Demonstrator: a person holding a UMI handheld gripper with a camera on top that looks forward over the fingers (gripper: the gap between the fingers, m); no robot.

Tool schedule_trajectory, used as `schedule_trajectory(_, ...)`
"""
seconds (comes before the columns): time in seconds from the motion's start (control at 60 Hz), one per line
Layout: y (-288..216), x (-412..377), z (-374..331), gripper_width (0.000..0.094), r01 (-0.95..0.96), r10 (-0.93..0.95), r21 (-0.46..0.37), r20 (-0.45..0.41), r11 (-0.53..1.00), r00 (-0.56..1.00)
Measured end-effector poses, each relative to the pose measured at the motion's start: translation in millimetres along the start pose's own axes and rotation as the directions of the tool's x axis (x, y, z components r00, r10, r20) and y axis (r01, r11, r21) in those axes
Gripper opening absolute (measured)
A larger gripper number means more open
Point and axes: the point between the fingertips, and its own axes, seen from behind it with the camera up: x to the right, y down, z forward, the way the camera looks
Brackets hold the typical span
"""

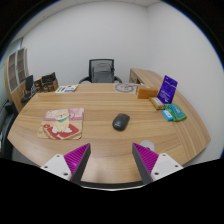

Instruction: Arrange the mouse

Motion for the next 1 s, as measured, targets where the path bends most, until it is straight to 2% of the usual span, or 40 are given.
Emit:
schedule_trajectory(0.217,-11,10,66,0.0869,0.0,0.0,0.018,-0.011,1.0,1.0)
schedule_trajectory(0.55,-20,20,148,0.0868,0.023,-0.023,-0.004,-0.022,1.0,0.999)
schedule_trajectory(1.0,-43,27,218,0.0877,-0.009,0.009,-0.02,-0.023,1.0,1.0)
